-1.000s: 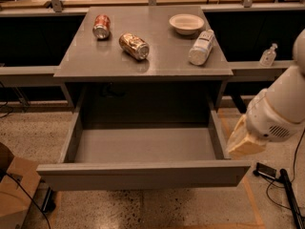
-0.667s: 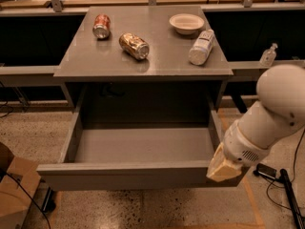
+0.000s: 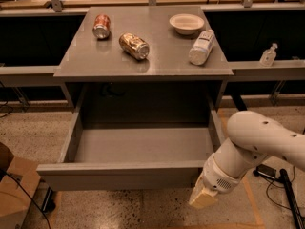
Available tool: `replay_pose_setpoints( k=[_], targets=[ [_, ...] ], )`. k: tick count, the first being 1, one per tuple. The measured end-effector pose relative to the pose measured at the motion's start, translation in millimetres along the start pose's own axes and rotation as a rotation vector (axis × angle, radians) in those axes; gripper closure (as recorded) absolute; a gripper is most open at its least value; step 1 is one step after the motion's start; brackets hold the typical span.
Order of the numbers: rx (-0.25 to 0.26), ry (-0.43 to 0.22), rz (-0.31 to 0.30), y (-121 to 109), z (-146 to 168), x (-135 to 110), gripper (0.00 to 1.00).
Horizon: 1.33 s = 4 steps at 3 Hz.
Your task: Close top drawer
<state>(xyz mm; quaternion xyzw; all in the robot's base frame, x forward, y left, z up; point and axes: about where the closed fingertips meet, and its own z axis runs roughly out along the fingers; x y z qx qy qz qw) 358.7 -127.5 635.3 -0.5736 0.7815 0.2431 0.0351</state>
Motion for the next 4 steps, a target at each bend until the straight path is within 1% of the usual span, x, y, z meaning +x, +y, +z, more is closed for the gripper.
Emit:
replay_pose_setpoints(
  k=[1, 2, 3, 4],
  targets=[
    [0.088, -0.041, 0.005, -26, 4, -5, 1.00],
    [0.253, -0.145, 0.006, -78, -30, -30, 1.00],
    [0.253, -0.145, 0.006, -76, -29, -29, 1.00],
    [0.321, -0.182, -0.035, -92, -40, -53, 1.00]
  ],
)
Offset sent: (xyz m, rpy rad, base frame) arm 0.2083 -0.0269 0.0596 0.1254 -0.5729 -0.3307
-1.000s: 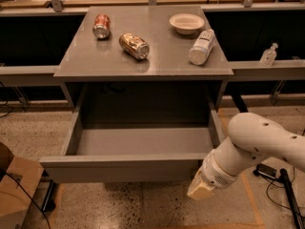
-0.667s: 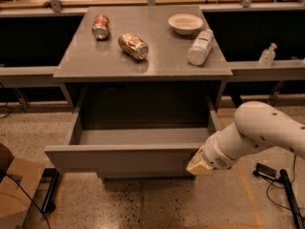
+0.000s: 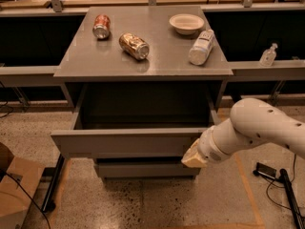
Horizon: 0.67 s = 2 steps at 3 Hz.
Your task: Close top drawer
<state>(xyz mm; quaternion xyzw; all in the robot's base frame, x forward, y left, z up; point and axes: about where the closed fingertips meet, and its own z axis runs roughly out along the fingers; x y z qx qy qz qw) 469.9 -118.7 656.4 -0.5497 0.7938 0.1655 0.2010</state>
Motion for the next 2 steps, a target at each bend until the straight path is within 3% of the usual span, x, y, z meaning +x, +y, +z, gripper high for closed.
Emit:
replay_pose_setpoints(
  k=[1, 2],
  targets=[
    [0.067, -0.038, -0.135, -47, 4, -54, 1.00],
    [0.082, -0.052, -0.194, -65, 7, -77, 1.00]
  ],
)
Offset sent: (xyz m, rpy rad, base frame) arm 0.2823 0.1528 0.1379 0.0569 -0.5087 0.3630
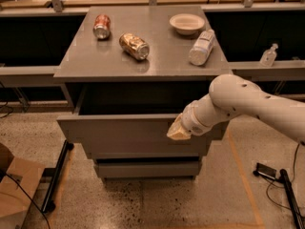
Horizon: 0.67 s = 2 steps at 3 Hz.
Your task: Close top drawer
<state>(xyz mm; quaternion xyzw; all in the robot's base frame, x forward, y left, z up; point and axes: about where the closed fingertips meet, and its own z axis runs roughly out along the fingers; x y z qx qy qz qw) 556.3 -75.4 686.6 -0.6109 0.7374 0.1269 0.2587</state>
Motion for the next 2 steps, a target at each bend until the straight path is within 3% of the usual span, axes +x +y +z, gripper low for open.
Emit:
replay_pose_setpoints(
  k=[1, 2],
  targets=[
    [0.030, -0.041, -0.053, -34, 2, -33, 1.00],
    [0.089, -0.083, -0.072, -64, -17, -62, 1.00]
  ],
)
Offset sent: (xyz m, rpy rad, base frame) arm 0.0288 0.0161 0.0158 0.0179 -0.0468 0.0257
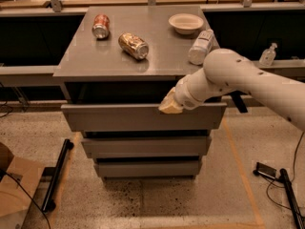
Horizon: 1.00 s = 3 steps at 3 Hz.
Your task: Close top drawer
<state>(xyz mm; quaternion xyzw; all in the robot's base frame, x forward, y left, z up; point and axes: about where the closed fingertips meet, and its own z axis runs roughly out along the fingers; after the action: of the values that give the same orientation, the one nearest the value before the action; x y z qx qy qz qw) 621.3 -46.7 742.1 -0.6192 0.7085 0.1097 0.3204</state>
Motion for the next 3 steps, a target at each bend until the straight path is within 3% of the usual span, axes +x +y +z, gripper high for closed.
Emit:
replay_pose_setpoints(
  k=[2, 3],
  targets=[
    [-0.052, 0.033, 0.047, 8, 23, 17, 1.00],
    [-0.054, 0.062, 0.098, 1, 41, 42, 1.00]
  ],
)
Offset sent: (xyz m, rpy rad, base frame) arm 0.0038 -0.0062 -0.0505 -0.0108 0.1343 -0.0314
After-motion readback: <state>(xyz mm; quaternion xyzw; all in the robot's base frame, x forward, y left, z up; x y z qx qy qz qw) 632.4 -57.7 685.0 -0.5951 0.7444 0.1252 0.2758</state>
